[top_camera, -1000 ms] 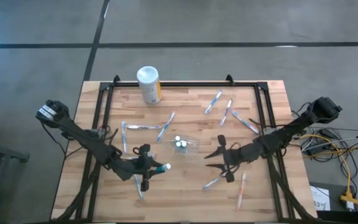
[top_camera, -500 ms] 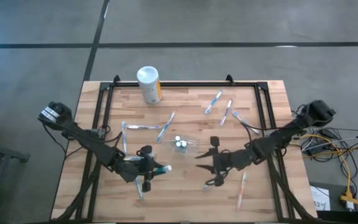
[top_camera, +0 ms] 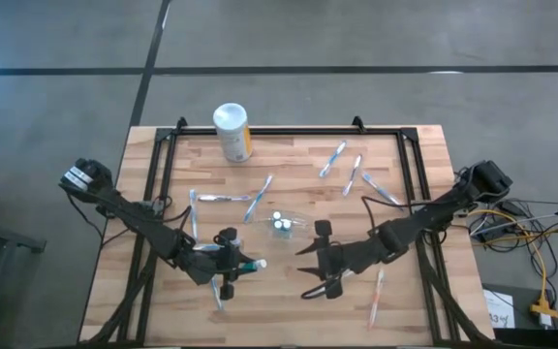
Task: Pick & Place toothbrushing station
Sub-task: Put the mouthwash into the transparent organizer
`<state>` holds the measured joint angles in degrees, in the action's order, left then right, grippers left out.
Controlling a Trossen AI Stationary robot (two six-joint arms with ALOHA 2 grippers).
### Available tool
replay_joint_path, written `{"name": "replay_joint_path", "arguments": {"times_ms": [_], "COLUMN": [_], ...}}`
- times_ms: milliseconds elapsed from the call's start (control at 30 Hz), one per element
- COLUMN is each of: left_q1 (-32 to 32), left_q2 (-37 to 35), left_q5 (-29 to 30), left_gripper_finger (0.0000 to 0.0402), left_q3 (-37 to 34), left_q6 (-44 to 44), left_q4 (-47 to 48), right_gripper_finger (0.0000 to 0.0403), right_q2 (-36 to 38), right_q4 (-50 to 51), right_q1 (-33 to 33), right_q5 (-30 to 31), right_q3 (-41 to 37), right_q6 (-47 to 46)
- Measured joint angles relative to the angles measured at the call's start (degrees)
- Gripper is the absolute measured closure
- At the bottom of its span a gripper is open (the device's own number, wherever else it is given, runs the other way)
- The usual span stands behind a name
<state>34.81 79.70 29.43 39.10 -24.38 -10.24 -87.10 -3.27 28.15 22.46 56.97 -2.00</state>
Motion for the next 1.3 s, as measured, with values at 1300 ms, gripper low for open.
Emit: {"name": "replay_joint_path", "arguments": {"times_ms": [1300], "left_q1": [-0.5], "left_q2": [0.1], "left_q5": [-0.1], "left_gripper_finger": [0.0317], "left_q3": [0.0], "left_q6": [-1.8], "left_q4": [-0.1], "right_gripper_finger": [0.0215], "right_q2": [-0.7], "right_q4": [3.1], "right_q1": [-0.3], "right_q5": [2.0], "right_q3": [0.4], "right_q6": [0.1]}}
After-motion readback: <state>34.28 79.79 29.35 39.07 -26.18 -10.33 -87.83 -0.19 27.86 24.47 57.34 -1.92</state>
